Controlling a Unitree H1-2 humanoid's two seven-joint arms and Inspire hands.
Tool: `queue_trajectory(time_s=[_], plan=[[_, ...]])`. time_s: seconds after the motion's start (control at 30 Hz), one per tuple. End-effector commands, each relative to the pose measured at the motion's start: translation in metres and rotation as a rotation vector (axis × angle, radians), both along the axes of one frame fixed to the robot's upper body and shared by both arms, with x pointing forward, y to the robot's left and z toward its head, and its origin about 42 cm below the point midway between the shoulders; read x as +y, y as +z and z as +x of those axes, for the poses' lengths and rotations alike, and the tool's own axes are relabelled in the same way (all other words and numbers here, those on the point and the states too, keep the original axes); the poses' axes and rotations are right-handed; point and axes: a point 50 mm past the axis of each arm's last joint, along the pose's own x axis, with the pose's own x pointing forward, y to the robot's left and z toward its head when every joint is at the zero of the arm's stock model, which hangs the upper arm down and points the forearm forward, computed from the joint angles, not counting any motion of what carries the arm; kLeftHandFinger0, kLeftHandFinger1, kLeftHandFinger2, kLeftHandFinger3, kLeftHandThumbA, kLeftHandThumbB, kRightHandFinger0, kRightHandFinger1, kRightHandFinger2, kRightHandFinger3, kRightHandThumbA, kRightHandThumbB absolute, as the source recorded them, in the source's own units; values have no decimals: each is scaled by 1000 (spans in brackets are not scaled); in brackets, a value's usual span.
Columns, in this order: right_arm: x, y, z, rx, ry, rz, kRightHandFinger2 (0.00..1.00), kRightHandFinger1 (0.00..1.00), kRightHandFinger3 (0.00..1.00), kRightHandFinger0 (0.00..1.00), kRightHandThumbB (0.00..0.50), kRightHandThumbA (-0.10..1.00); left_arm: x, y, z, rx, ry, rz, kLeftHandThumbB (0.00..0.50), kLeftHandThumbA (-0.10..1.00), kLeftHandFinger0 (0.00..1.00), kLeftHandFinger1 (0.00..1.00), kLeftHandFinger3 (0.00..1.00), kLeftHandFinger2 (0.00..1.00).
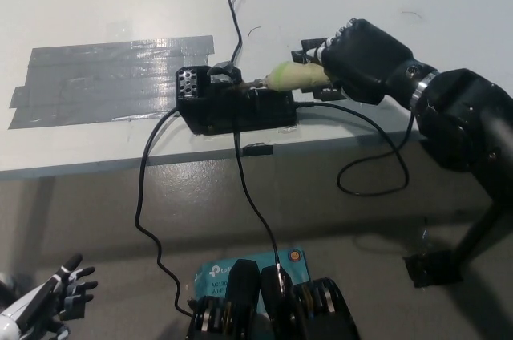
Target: The robot uses its right hand to grab and lift the soldering gun kept on the middle of the table and puts it in its base
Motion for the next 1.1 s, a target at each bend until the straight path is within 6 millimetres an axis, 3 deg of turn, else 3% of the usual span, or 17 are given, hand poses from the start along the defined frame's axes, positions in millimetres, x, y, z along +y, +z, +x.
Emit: queue_trajectory(time_s=[0.0,0.2,0.23,0.27,0.43,0.57,0.67,0.83,0.97,1.07], plan=[[3,44,10,-96,-11,-13,417,35,42,0,28,-100,-1,10,4,-36,-29,16,323,1000,900,953,1000,990],[9,43,11,-107,10,15,461,61,90,0,6,-100,-3,7,1,-31,-26,5,328,1000,900,960,1000,994],[9,43,10,-126,37,16,410,20,99,0,28,-100,-2,5,2,-30,-27,3,338,1000,898,958,1000,991],[10,45,10,-122,60,28,435,43,116,0,44,-100,-1,6,2,-32,-29,4,332,1000,889,954,1000,992],[7,52,12,-123,88,59,137,0,159,0,0,-100,-1,7,1,-36,-31,17,317,1000,886,967,1000,1000],[2,60,12,-128,57,43,104,0,107,0,0,-100,-1,7,0,-32,-20,7,319,1000,893,977,1000,1000],[-1,60,12,-133,63,54,185,0,111,0,1,-100,0,6,-1,-31,-21,8,320,1000,894,974,1000,1000],[-9,59,14,-113,29,62,518,131,34,0,7,-100,-1,5,-1,-29,-17,2,308,1000,902,975,1000,1000],[-11,59,15,-111,21,67,564,163,62,0,44,-100,-1,5,-1,-27,-22,-2,316,1000,891,964,1000,1000],[-12,59,16,-126,37,83,550,145,69,0,1,-100,-2,6,-1,-29,-23,-5,322,1000,884,959,1000,1000]])
